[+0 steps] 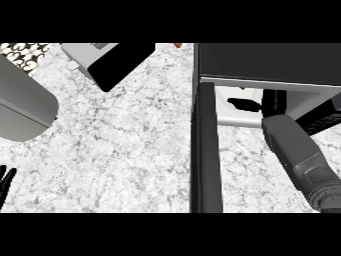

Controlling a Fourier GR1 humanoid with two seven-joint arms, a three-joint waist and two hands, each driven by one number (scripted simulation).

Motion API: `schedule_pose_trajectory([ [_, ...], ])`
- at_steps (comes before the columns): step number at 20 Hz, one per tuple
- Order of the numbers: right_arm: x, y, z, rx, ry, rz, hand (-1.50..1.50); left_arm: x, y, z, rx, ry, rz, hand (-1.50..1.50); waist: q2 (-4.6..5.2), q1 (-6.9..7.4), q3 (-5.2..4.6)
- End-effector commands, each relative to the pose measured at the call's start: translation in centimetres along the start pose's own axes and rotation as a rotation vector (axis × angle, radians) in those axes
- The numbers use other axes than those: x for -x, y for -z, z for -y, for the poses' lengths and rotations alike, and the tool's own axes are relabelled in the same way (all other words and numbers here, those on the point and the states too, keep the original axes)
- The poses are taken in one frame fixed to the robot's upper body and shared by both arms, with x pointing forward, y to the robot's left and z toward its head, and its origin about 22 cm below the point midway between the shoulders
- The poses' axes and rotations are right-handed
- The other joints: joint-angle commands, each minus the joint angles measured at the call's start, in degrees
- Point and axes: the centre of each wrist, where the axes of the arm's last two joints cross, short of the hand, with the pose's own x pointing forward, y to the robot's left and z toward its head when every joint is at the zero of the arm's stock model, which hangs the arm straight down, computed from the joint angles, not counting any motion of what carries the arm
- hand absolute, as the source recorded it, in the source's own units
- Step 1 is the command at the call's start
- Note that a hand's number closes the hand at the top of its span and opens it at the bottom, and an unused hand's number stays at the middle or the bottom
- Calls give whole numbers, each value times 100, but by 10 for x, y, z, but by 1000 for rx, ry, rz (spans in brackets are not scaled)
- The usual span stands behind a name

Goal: Pick up the milk, place it into the microwave and close the microwave

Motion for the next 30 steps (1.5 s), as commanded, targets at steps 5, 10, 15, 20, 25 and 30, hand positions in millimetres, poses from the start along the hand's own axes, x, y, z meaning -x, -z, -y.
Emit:
schedule_pose_trajectory([
  [5,15,-34,-11,-74,173,14,-150,9,-12,6,-2,0,-20,-150,-69,-184,-10],
  [10,10,-45,-23,-116,307,8,-150,-3,-23,16,2,7,-19,-150,-147,-309,-18],
  [15,33,-69,-14,-119,402,3,-150,5,-26,21,74,-2,-48,-150,-168,-392,-23],
  [20,40,-108,-25,-200,557,-14,-150,0,-7,36,171,-88,-30,-150,-182,-470,-24],
  [25,45,-147,-30,-250,715,-10,-150,-6,-21,53,258,-133,-44,-150,-229,-525,-29],
  [30,48,-170,-16,-262,744,9,-150,-10,-13,61,329,-148,-63,-150,-250,-619,-38],
])
